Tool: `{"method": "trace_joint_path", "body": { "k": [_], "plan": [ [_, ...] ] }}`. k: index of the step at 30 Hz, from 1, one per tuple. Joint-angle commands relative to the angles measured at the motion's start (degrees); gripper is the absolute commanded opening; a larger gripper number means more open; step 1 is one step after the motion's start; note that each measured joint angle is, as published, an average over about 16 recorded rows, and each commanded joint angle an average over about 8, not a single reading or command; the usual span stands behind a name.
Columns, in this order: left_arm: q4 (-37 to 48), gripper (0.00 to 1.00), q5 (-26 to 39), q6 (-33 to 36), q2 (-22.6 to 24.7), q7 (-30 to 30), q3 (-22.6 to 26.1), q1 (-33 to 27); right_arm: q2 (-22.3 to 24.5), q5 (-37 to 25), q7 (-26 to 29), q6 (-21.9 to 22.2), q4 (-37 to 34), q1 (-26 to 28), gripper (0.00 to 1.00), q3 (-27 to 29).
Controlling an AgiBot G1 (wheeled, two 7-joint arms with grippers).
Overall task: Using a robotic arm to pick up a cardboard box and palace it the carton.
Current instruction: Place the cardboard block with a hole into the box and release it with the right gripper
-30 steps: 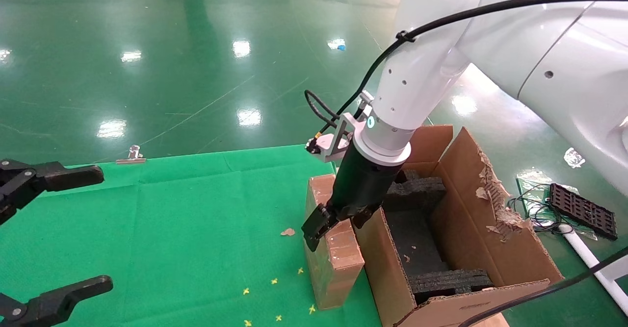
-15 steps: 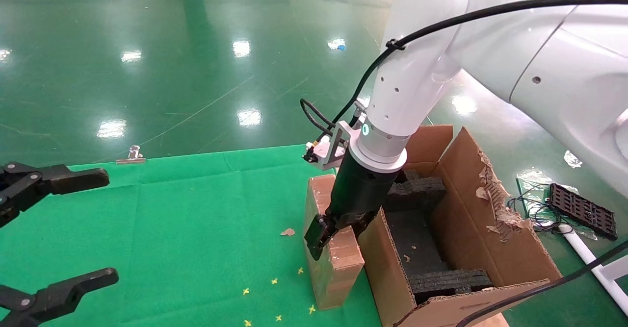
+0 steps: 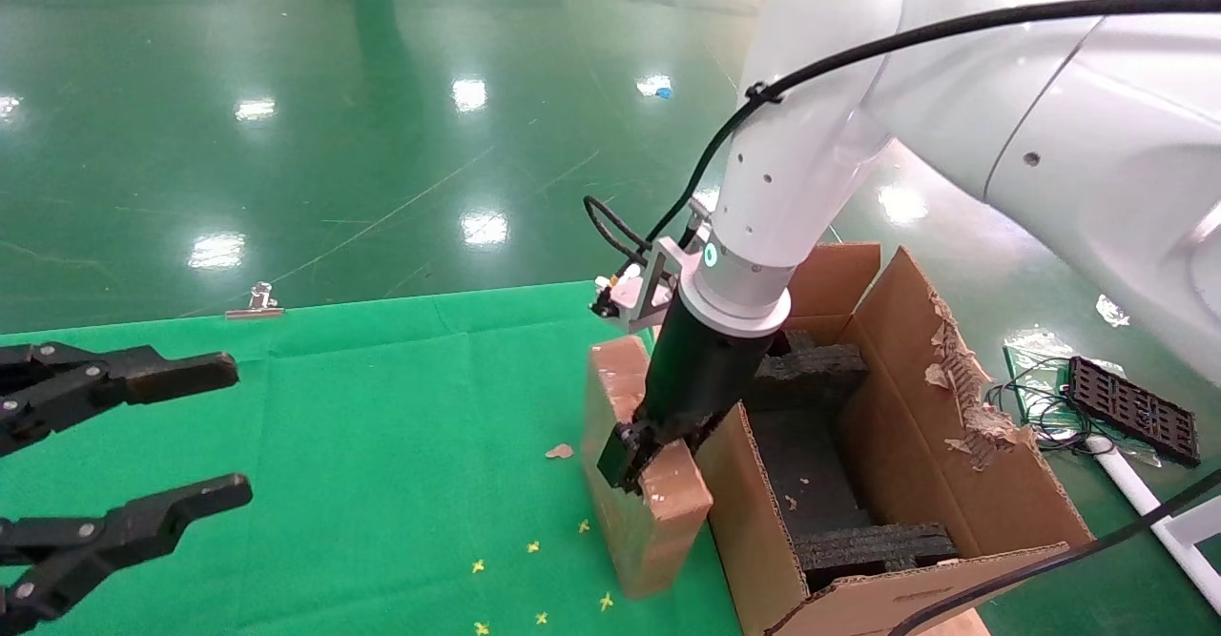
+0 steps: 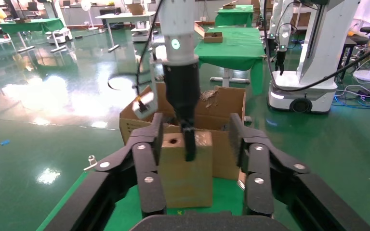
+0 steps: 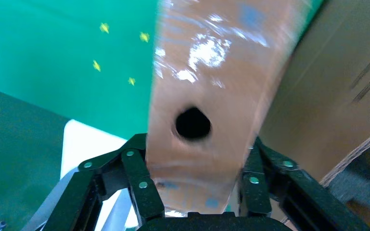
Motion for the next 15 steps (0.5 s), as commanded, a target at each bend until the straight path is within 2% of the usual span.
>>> {"method": "trace_joint_path", "body": {
  "k": [1,9,15],
  "plan": [
    [0.0,0.0,0.0,0.0,0.0,0.0,0.0,0.0,0.0,0.0,-0.6,0.4,0.0,0.4,0.0,0.1],
    [0.0,0.0,0.0,0.0,0.0,0.0,0.0,0.0,5.9,3.5,-10.2,5.7,-1.9,6.2,0.0,5.9],
    [0.0,0.0,0.0,0.0,0.0,0.0,0.1,0.0,10.8,2.5,-14.4,7.7,-4.1,11.6,0.0,7.9]
  ]
}}
